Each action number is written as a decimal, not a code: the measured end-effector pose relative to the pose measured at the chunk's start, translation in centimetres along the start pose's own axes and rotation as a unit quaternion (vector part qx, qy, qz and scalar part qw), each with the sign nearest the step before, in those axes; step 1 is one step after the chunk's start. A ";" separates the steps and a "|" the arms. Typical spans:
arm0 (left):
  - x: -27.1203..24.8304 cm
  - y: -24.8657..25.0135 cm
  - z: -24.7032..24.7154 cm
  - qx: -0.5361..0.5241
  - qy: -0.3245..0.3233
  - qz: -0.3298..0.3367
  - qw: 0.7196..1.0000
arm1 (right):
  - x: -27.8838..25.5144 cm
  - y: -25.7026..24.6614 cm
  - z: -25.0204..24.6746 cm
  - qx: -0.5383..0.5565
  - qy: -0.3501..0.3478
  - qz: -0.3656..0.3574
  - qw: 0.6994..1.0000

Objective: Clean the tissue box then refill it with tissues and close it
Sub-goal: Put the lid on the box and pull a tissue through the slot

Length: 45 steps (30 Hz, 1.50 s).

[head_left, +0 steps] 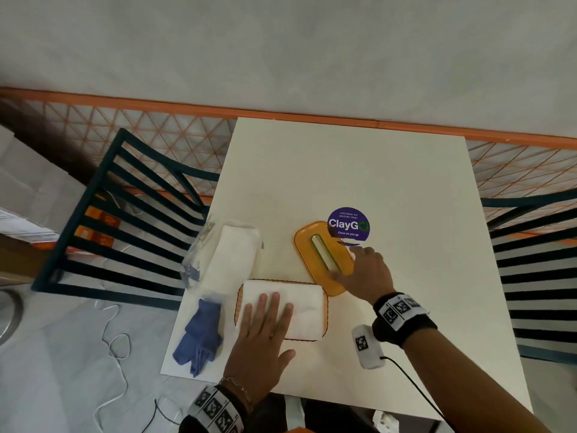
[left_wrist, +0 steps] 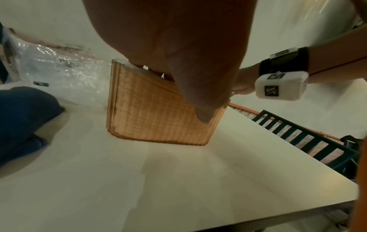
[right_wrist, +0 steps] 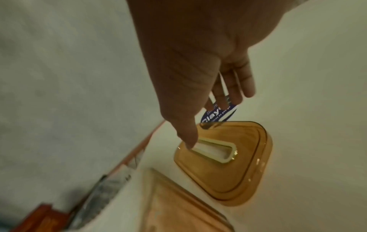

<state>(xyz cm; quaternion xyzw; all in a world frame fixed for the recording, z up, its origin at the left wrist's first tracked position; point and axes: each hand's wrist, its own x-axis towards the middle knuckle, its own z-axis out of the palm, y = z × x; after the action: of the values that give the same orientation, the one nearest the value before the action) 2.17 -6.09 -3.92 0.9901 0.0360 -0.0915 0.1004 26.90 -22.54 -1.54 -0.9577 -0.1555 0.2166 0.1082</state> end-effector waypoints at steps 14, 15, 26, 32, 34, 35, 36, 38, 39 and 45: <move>0.1 0.6 -0.7 0.000 -0.004 -0.019 1.000 | 3.3 -3.0 2.8 -0.080 -0.043 0.025 0.996; 0.1 0.6 -0.7 0.000 -0.002 -0.018 1.000 | 3.4 -2.8 2.4 -0.082 -0.056 0.032 0.994; 0.2 0.3 -0.7 -0.013 0.027 -0.004 1.000 | -6.2 -1.6 -4.9 0.226 -0.212 -0.054 0.949; 0.2 0.0 -1.1 -0.029 0.042 0.009 0.999 | -10.6 -4.8 -2.3 0.047 -0.075 -0.242 0.966; 0.2 -0.2 -1.4 -0.041 0.041 0.012 0.998 | -10.5 -5.1 -1.1 0.029 -0.073 -0.244 0.967; 0.1 -0.3 -1.5 -0.045 0.037 0.016 0.998 | -10.3 -5.2 -0.7 0.020 -0.077 -0.244 0.967; 0.1 -0.4 -1.7 -0.050 0.031 0.018 0.998 | -10.1 -5.3 -0.5 0.009 -0.080 -0.244 0.966; -0.2 -0.7 -1.7 -0.051 0.033 0.020 0.998 | -9.7 -5.6 -0.3 -0.011 -0.080 -0.245 0.966; -0.4 -0.8 -1.8 -0.049 0.040 0.021 0.998 | -9.6 -5.7 -0.3 -0.019 -0.082 -0.246 0.966; -1.2 -1.8 -2.4 -0.055 0.070 0.030 0.996 | -9.0 -6.4 -0.4 -0.056 -0.107 -0.247 0.961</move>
<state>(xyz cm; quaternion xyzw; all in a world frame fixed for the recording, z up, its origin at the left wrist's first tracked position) 1.28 -3.91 -1.69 0.9877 0.0187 -0.0164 0.1542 17.72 -19.79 4.03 -0.8653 -0.4099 0.2753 0.0869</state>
